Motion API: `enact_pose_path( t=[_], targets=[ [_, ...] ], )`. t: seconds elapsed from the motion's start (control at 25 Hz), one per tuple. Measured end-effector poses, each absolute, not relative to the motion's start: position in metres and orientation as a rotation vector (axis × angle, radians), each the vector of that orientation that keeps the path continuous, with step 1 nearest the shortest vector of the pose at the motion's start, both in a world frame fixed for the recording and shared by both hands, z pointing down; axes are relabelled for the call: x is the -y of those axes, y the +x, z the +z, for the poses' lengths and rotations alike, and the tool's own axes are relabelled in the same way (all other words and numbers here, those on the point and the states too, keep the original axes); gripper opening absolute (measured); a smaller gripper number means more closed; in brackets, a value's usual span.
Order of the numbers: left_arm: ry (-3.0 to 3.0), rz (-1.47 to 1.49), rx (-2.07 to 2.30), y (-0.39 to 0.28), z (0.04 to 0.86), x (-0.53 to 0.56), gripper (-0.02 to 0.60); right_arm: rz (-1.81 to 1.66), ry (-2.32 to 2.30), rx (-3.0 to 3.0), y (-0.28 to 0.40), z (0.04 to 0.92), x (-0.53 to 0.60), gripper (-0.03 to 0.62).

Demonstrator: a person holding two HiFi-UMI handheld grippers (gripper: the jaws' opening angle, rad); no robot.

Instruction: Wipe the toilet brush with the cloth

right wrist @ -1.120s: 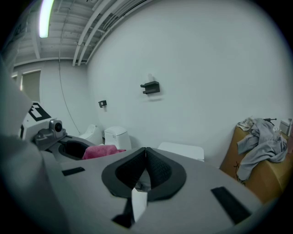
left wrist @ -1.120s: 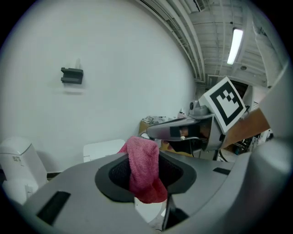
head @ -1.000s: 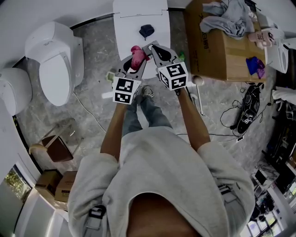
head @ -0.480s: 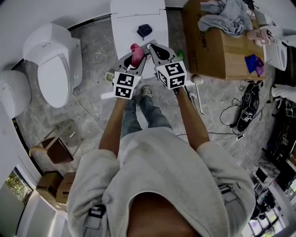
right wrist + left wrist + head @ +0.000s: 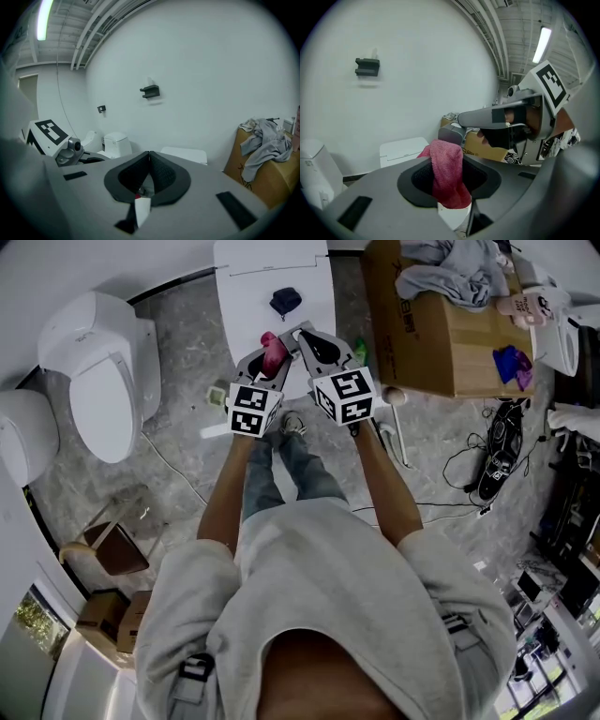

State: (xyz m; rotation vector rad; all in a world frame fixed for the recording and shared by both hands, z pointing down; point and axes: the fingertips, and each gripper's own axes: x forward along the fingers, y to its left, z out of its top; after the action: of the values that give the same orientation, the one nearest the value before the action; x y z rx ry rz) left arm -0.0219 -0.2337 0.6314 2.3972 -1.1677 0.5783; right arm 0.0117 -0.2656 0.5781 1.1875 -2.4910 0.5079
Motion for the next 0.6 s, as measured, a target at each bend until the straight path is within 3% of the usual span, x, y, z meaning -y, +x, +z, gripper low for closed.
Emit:
enact_pose_path(
  t=[0.6],
  targets=[
    [2.367, 0.674, 1.094, -0.021, 0.667, 0.236, 0.143, 0.507, 1.19, 2.496, 0.012, 0.577, 0.266, 0.031]
  ],
)
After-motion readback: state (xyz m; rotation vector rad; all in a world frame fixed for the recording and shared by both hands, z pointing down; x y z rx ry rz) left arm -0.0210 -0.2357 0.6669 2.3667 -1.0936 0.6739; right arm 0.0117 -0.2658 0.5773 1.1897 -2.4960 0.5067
